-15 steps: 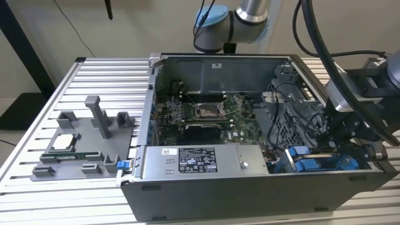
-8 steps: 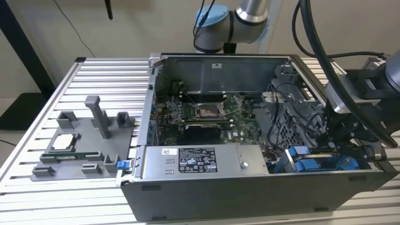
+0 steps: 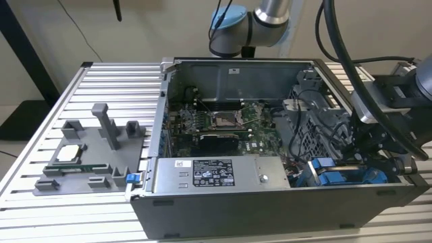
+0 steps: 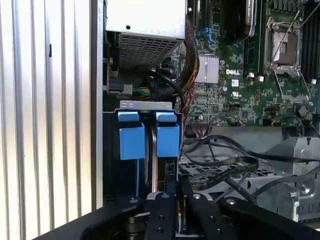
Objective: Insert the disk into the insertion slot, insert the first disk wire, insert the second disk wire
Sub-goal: 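Insert the second disk wire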
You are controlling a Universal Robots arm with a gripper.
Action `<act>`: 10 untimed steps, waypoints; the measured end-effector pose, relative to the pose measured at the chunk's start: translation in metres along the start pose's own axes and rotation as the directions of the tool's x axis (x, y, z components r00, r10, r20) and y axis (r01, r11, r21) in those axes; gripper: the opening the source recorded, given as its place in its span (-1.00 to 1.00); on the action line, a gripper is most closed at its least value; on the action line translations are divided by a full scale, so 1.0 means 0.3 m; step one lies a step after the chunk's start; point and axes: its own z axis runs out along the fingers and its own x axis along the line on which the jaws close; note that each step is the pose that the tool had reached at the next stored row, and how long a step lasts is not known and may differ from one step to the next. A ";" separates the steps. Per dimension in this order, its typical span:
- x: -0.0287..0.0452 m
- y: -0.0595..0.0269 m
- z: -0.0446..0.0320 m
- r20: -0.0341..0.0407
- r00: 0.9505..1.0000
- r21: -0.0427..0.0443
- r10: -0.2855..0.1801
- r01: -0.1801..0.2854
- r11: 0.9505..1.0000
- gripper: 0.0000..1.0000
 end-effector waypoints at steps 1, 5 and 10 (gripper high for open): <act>0.000 0.000 0.001 0.000 1.000 0.001 0.000 0.000 1.000 -1.00; 0.001 0.000 0.007 0.000 1.000 0.006 -0.002 0.002 1.000 -1.00; 0.005 0.000 0.029 -0.002 1.000 0.008 -0.002 0.002 1.000 -1.00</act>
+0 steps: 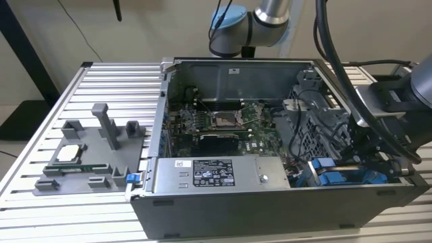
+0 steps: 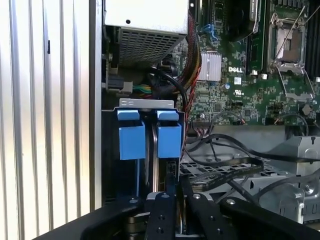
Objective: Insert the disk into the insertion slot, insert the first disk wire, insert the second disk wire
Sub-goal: 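Insert the second disk wire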
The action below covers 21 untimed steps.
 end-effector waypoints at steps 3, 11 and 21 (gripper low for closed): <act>0.001 0.000 0.003 0.003 1.000 0.000 0.000 0.000 1.000 1.00; -0.026 0.002 -0.100 0.002 1.000 0.000 0.000 0.000 1.000 1.00; -0.058 0.002 -0.227 0.002 1.000 0.000 0.000 0.000 1.000 1.00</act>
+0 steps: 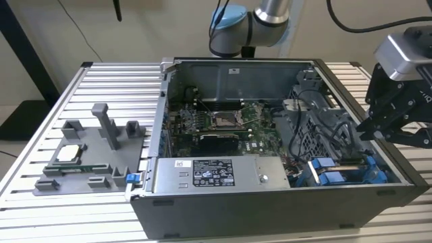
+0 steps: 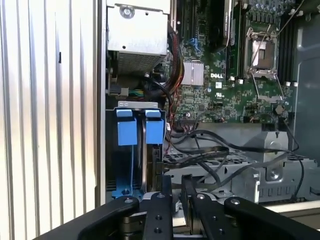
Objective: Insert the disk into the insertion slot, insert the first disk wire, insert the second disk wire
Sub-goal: 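Insert the second disk wire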
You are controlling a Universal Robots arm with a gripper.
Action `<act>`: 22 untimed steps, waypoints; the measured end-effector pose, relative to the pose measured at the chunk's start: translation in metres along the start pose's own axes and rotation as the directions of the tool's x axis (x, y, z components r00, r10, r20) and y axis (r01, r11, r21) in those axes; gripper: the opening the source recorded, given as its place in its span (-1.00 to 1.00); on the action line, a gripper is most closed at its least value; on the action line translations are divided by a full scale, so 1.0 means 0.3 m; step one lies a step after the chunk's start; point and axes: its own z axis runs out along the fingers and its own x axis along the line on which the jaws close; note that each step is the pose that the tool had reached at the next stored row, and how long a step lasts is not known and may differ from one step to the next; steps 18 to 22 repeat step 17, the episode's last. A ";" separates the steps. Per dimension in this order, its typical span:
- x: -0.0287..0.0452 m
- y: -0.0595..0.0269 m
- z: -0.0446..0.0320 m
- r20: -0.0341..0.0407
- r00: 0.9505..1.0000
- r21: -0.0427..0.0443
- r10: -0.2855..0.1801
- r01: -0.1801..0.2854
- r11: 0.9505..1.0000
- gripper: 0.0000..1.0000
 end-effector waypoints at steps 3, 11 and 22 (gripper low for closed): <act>-0.006 0.000 -0.025 0.000 1.000 0.000 0.000 0.000 1.000 1.00; -0.018 0.000 -0.071 0.000 1.000 0.000 0.000 0.000 1.000 1.00; -0.018 0.000 -0.072 0.000 1.000 0.000 0.000 0.000 1.000 1.00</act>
